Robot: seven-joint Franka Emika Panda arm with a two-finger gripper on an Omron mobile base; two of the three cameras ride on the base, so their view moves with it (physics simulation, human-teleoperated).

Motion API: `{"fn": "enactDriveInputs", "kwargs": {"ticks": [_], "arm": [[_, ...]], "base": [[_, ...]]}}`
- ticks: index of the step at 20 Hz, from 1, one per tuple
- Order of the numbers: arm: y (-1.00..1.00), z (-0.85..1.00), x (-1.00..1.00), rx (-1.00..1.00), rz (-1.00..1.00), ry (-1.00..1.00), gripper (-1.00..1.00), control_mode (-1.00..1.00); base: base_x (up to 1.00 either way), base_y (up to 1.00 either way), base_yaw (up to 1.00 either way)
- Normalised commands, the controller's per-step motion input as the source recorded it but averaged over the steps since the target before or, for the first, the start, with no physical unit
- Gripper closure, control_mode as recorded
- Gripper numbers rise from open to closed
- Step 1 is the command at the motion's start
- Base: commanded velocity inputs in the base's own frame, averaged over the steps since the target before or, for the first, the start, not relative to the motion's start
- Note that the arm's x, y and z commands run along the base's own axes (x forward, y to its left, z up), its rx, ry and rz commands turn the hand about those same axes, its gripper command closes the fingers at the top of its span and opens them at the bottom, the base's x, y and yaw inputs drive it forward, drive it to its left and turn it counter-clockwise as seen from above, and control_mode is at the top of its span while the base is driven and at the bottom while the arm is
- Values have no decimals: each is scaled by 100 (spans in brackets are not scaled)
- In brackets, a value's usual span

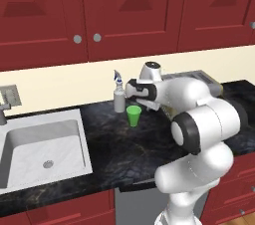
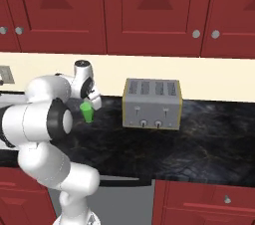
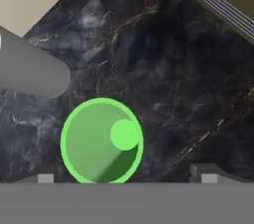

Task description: Move the cup from next to the sink to the open cabinet. Then, move the bowl with the chicken drumstick to the fridge to clear the area for faucet cleaning.

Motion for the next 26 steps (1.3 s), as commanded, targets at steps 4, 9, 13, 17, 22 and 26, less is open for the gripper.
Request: {"fn": "enactDriveInputs", "kwargs": {"ticks": [4, 9, 13, 17, 22, 26], "arm": [[-23, -49, 0, 0, 22, -5, -100, -100], [-9, -21, 0, 0, 14, -3, -100, -100], [0, -6, -22, 0, 5, 0, -100, -100], [0, -21, -5, 0, 2, 0, -100, -100], [0, -18, 1, -1, 0, 0, -100, -100], [0, 0, 14, 0, 0, 0, -100, -100]], "base": [[0, 0, 0], [0, 0, 0], [0, 0, 0], [0, 0, 0], [0, 0, 0], [0, 0, 0]]}}
